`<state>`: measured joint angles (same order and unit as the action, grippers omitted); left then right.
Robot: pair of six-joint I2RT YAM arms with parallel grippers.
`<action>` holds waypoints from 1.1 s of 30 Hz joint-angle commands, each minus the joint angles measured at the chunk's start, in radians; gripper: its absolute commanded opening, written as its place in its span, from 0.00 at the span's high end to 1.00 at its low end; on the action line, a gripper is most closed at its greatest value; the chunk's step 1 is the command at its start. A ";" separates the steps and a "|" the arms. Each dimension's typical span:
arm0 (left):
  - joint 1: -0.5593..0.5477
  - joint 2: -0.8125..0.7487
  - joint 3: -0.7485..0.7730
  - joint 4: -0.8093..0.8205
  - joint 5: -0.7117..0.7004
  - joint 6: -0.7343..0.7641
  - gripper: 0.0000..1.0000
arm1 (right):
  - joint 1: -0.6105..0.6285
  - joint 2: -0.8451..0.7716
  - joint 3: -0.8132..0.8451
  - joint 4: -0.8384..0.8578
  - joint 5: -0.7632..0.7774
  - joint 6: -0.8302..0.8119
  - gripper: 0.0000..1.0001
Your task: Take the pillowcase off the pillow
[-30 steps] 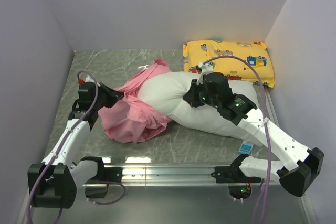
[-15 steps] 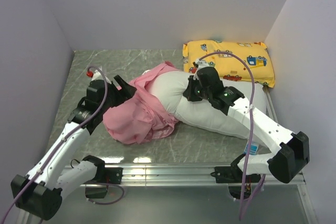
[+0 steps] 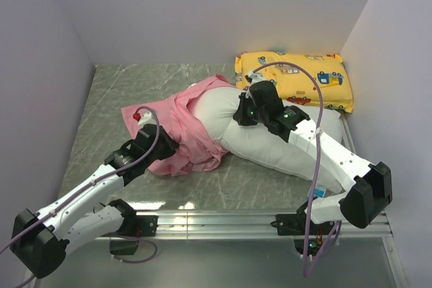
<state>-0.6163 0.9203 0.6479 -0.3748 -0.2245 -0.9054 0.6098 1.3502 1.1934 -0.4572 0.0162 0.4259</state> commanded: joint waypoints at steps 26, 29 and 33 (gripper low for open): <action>0.668 0.026 -0.143 0.148 0.010 -0.036 1.00 | -0.334 -0.382 0.012 -0.057 -0.175 -0.019 1.00; 0.673 0.057 -0.128 0.174 0.057 -0.038 1.00 | -0.334 -0.410 0.057 -0.080 -0.233 -0.016 1.00; 0.672 0.072 -0.128 0.197 0.051 -0.044 0.99 | -0.334 -0.463 0.123 -0.084 -0.399 0.037 1.00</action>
<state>0.0494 0.9855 0.4789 -0.2211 -0.1642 -0.9627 0.2806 0.9848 1.1824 -0.6788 -0.2111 0.4015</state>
